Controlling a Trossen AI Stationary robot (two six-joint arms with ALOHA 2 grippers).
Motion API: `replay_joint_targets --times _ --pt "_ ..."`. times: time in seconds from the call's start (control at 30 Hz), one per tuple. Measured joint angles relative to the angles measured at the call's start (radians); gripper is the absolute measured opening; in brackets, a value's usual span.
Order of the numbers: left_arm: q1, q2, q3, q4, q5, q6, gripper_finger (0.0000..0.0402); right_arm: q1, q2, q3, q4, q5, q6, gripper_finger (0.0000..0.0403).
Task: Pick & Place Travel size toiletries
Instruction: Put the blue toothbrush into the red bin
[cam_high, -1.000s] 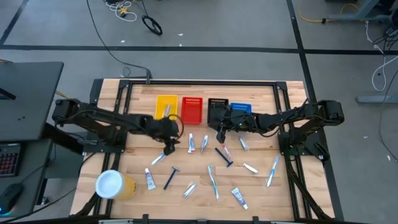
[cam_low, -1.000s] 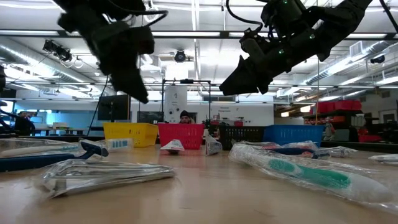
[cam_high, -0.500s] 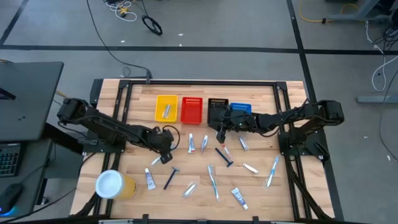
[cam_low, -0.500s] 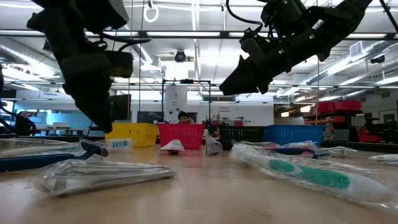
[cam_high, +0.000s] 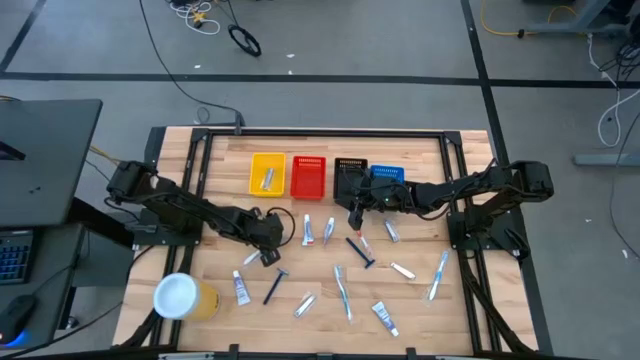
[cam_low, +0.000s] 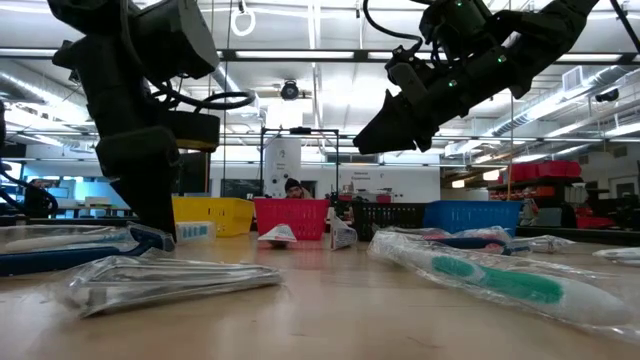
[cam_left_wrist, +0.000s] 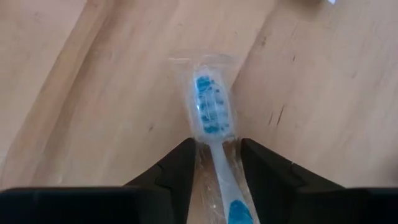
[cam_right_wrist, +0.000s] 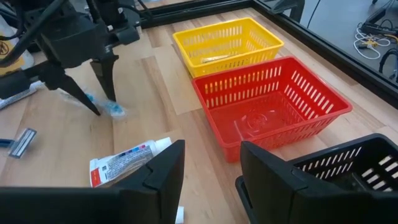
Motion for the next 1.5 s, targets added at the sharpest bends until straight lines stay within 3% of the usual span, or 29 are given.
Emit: replay_joint_targets --times 0.37,0.7,0.83,0.93,1.1,1.3,1.5 --pt "0.01 -0.041 0.055 0.004 -0.007 0.054 0.0016 0.0 0.0 0.0 0.0 0.0 0.0 0.0165" --pt "0.158 -0.042 0.265 0.054 -0.237 0.192 0.0024 0.0 0.0 0.0 0.0 0.0 0.0 0.0165" --pt "0.261 -0.042 0.337 0.182 -0.223 0.324 0.0018 0.0 0.0 0.0 0.0 0.0 0.0 0.0165" --pt "0.339 -0.036 0.361 0.309 -0.158 0.421 0.0021 0.0 0.0 0.0 0.0 0.0 0.0 0.0165" --pt "0.455 -0.019 0.361 0.364 -0.036 0.43 0.0021 0.0 0.0 0.0 0.0 0.0 0.0 0.0165" --pt "0.521 0.08 0.36 0.383 -0.02 0.443 0.0023 0.0 0.0 0.0 0.001 0.001 0.0 0.0165" --pt "0.561 0.175 0.36 0.394 -0.078 0.486 0.0021 0.001 0.0 0.0 -0.011 -0.001 0.007 0.0165"
